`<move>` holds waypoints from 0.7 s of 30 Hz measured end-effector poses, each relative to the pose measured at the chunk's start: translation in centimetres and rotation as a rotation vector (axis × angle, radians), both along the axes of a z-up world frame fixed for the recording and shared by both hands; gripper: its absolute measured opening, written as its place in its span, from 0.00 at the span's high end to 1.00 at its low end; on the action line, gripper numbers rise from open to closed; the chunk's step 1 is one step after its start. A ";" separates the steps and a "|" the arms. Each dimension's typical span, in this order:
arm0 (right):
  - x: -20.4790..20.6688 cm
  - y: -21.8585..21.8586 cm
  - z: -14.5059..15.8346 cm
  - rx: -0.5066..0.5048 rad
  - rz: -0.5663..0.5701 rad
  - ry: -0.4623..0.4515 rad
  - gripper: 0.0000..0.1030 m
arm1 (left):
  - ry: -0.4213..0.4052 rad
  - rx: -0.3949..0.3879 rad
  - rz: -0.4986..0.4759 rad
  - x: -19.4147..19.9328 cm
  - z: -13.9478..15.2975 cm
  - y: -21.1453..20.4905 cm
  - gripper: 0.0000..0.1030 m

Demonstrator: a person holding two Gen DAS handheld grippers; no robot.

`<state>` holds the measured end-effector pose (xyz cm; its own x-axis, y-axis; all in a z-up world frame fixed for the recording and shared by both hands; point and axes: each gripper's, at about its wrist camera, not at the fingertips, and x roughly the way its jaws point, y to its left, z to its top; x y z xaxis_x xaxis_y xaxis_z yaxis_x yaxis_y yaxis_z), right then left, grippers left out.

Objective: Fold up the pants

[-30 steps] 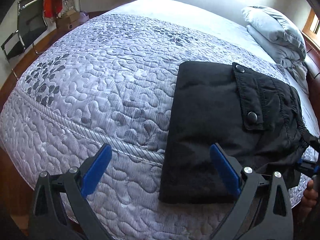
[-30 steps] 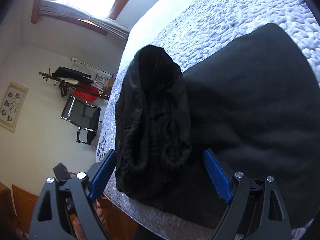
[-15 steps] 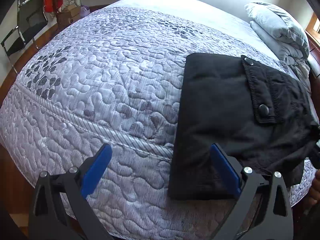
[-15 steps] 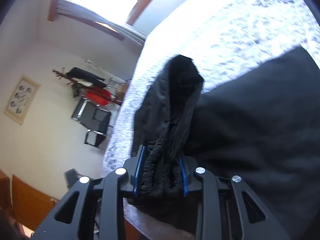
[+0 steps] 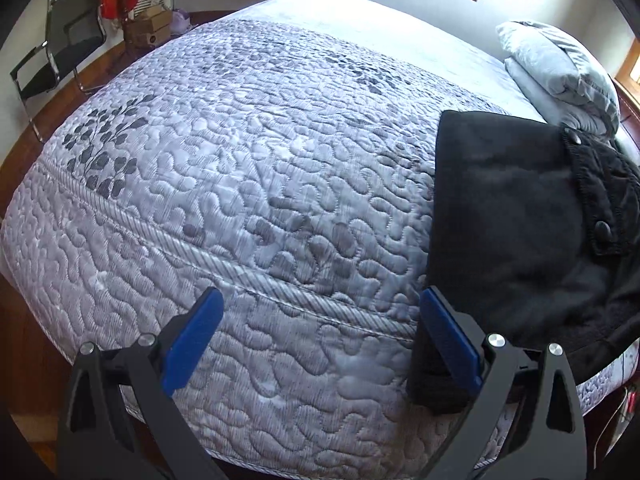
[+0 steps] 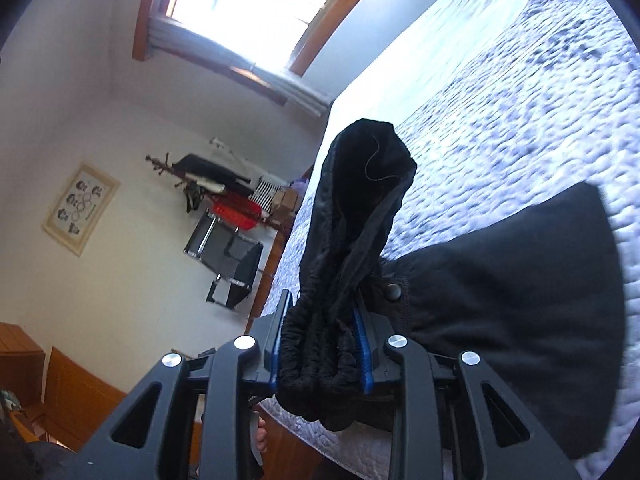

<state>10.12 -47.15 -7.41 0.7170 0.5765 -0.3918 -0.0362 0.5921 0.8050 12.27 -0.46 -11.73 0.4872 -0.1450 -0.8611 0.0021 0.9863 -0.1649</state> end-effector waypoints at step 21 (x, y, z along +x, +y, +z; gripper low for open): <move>-2.6 -5.3 -10.1 -0.046 -0.158 0.228 0.66 | 0.006 0.060 -0.155 -0.7 0.2 -5.8 0.05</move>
